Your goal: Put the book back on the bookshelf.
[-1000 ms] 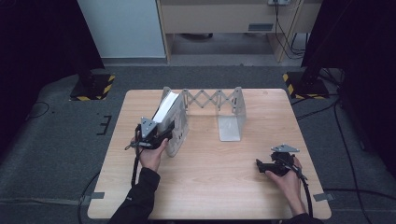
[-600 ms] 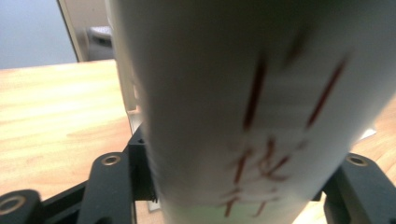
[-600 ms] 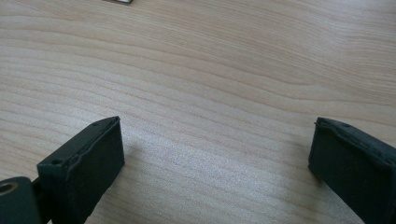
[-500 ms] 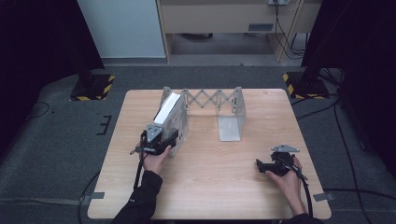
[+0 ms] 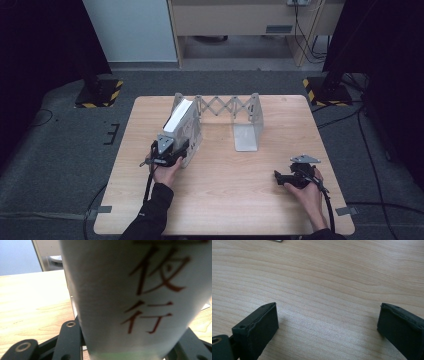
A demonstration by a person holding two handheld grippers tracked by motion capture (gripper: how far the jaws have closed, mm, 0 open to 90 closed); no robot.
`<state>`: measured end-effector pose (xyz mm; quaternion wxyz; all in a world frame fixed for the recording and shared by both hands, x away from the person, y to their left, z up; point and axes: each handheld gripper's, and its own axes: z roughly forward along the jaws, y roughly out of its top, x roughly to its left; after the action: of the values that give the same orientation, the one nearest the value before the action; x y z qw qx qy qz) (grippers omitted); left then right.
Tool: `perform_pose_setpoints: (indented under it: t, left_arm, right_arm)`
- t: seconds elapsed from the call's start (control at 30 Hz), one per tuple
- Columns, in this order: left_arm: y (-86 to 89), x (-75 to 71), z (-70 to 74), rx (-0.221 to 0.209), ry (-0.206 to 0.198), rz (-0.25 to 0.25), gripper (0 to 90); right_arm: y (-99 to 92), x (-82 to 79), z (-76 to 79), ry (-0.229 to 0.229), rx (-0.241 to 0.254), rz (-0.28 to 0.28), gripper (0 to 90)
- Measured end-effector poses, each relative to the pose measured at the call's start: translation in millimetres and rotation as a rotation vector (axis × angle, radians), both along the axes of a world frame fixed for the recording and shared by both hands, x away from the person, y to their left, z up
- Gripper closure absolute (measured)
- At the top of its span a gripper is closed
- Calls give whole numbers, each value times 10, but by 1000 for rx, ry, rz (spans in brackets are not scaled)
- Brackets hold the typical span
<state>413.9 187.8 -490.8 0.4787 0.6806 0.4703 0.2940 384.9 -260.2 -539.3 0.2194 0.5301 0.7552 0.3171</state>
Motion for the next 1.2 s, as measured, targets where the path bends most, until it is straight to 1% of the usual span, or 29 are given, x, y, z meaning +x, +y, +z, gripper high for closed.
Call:
perform_pose_setpoints:
  t: [0.07, 0.27, 0.37, 0.6, 0.7, 0.77, 0.9, 0.97, 1.03, 1.1, 1.2]
  left_arm:
    - [-1, 8, 16, 9, 9, 1, 516]
    - [22, 41, 20, -2, 3, 26, 515]
    - [32, 68, 19, 3, 2, 34, 515]
    - [-18, 139, 12, 14, -8, 34, 507]
    - [-12, 142, 4, 10, -8, 20, 497]
    - [-3, 137, -6, -2, -4, 8, 483]
    - [42, 106, -15, -13, 13, -15, 412]
    - [59, 74, -2, -22, 16, -24, 406]
    - [76, 40, 29, -24, 10, -28, 408]
    - [105, -4, 55, -34, 1, -27, 408]
    - [135, -61, 87, -20, 16, -38, 408]
  right_arm:
    - [0, 0, 0, 0, 0, 0, 37]
    - [0, 1, 0, -1, -1, 0, 37]
    - [0, 1, 0, -1, -1, 0, 37]
    - [-1, 1, 0, -1, -1, 0, 36]
    - [-1, 1, 0, -1, -1, 0, 36]
    - [0, 0, 0, 0, 0, 0, 37]
    - [-1, 0, -1, -1, -1, 0, 37]
    - [0, 0, 0, 0, 0, 0, 36]
    - [-1, 0, 0, -1, -1, 0, 37]
    - [0, 0, 0, 0, 0, 0, 37]
    - [0, 0, 0, -1, -1, 0, 37]
